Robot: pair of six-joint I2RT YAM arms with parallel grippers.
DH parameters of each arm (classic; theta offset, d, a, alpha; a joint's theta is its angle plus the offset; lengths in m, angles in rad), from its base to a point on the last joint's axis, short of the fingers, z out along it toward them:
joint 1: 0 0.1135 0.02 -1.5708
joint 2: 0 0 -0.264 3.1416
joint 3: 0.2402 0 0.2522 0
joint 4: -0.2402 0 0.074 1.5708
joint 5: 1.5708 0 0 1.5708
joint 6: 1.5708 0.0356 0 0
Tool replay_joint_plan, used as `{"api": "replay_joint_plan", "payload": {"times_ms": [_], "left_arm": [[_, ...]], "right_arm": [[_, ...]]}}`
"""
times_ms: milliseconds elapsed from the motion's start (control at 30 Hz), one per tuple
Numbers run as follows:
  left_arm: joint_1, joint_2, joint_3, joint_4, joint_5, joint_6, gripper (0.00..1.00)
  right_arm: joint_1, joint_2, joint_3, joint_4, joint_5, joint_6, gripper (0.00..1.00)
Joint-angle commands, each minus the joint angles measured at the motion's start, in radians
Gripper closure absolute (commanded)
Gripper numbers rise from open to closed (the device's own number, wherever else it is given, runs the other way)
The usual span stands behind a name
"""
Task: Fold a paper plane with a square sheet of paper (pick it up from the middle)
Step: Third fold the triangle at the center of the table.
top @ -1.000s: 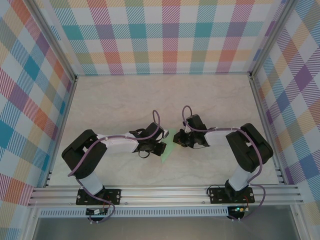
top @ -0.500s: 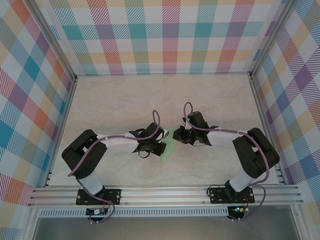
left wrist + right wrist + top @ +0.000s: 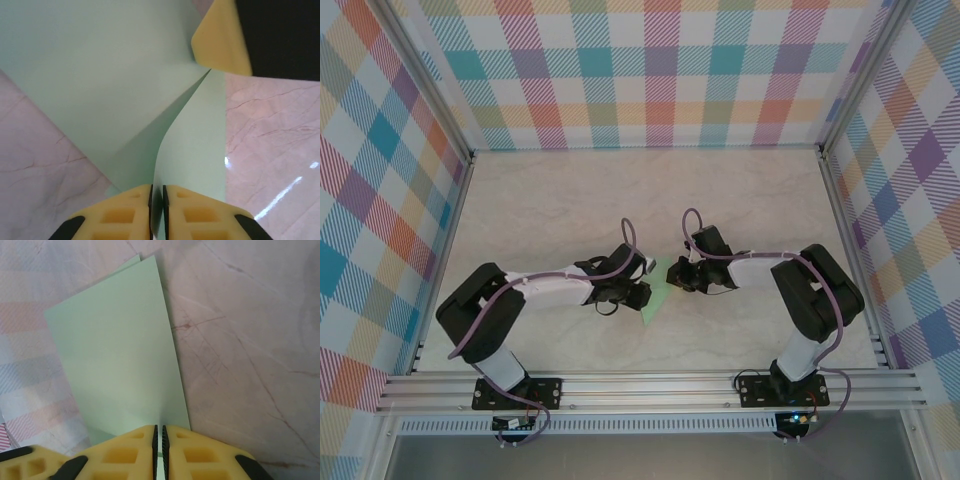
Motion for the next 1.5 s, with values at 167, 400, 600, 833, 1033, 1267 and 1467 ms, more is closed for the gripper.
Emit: {"api": "replay_joint_plan", "payload": {"times_ms": [167,400,600,833,1033,1267,1467], "left_arm": [[0.01,-0.205,0.024,-0.088,-0.101,-0.111,0.75],[0.007,-0.161,-0.004,0.019,0.084,-0.163,0.85],[0.007,-0.011,0.024,-0.006,-0.022,-0.215,0.95],[0.009,0.072,0.023,-0.008,-0.119,-0.235,0.99],[0.009,0.088,0.03,-0.017,-0.125,-0.208,1.0],[0.009,0.093,0.036,-0.032,-0.126,-0.198,1.0],[0.008,0.07,0.019,-0.031,-0.124,-0.212,1.0]], "right_arm": [[0.0,-0.003,-0.005,-0.052,0.021,-0.023,0.86],[0.0,-0.017,-0.001,-0.049,0.012,-0.021,0.85],[0.0,-0.035,0.003,-0.057,0.007,-0.02,0.85],[0.0,-0.104,0.016,-0.084,-0.019,-0.027,0.81],[0.0,-0.225,-0.004,-0.203,0.08,-0.034,0.66],[0.0,-0.187,-0.021,-0.146,0.015,0.028,0.57],[0.0,-0.143,-0.016,-0.102,-0.002,0.071,0.56]]}}
